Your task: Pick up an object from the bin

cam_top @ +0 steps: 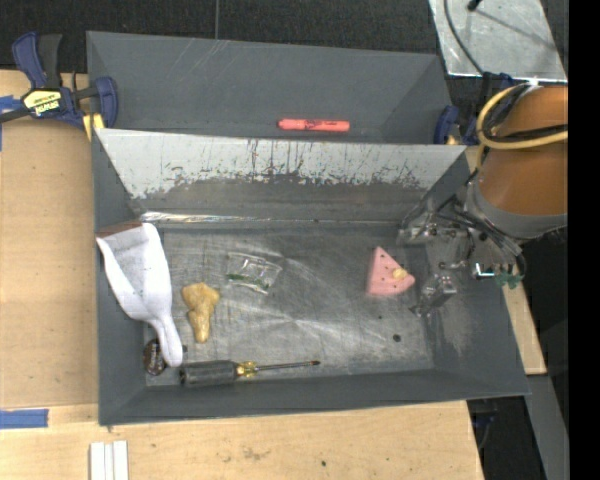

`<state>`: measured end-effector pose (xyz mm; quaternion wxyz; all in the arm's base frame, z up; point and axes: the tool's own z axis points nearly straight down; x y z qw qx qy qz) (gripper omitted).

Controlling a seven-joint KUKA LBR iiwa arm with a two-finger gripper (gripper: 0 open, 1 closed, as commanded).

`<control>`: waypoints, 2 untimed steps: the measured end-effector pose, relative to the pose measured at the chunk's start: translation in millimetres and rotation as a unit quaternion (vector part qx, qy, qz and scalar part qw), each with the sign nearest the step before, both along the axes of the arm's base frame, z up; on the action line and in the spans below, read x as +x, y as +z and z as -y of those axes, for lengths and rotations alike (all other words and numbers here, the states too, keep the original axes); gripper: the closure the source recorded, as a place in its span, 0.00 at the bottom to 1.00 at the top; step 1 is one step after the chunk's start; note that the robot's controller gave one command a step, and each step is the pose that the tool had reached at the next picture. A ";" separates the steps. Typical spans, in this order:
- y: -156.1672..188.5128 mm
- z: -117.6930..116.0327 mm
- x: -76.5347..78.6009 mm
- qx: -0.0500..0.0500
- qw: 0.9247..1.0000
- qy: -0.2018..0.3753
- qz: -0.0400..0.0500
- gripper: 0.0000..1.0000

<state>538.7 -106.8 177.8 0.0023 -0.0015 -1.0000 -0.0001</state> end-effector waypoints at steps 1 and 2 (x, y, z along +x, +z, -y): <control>2.2 -0.2 0.5 0.000 1.000 0.000 0.002 0.00; -5.2 -1.3 9.4 -0.001 0.999 0.045 0.005 0.00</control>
Offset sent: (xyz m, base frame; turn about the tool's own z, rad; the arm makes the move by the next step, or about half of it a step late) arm 0.0249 0.0045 -0.0372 -0.3004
